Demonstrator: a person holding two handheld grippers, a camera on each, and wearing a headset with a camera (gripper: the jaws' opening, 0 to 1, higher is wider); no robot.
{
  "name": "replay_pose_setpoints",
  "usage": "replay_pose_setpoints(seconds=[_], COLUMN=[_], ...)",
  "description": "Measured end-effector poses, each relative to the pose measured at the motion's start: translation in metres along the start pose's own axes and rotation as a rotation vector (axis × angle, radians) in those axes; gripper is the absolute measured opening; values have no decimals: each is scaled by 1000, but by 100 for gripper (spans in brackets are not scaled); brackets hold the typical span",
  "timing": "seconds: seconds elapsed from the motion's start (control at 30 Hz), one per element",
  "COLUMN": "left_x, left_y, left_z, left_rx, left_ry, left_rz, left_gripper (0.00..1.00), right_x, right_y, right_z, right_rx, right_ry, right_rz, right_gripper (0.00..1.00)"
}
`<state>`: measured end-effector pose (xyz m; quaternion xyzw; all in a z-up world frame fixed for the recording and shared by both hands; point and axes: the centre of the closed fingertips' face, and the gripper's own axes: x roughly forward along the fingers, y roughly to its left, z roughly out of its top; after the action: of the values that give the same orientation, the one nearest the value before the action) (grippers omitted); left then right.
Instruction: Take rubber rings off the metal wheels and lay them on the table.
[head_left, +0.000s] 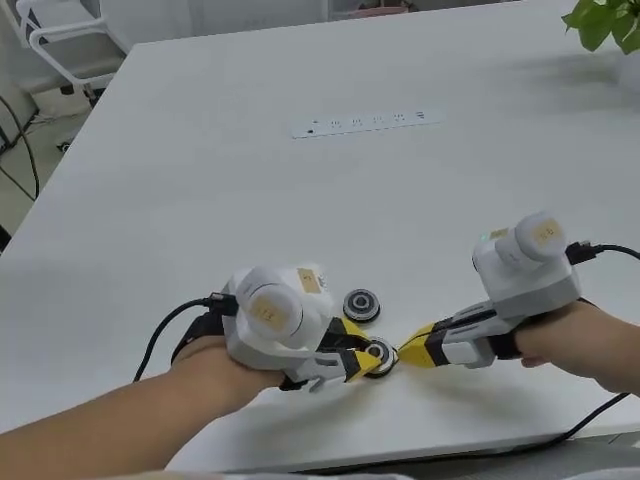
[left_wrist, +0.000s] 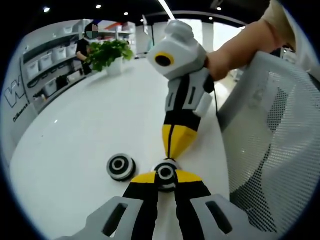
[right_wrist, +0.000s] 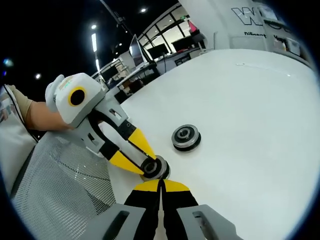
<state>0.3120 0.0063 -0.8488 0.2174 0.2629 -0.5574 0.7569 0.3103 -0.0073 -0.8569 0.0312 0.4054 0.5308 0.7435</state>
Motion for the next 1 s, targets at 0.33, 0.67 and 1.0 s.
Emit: replay_pose_setpoints(seconds=[0.33, 0.67, 1.0], left_x=[0, 1, 1], left_y=[-1, -1, -1], left_z=[0, 0, 0], left_rx=[-10, -12, -13], left_ry=[8, 28, 24], left_rz=[10, 28, 27], left_gripper=[11, 11, 11], right_x=[1, 2, 4], right_y=[7, 13, 21], right_z=[7, 10, 11], right_rx=[80, 88, 57], right_ry=[-54, -71, -71], right_rz=[32, 60, 68], right_gripper=[0, 0, 0])
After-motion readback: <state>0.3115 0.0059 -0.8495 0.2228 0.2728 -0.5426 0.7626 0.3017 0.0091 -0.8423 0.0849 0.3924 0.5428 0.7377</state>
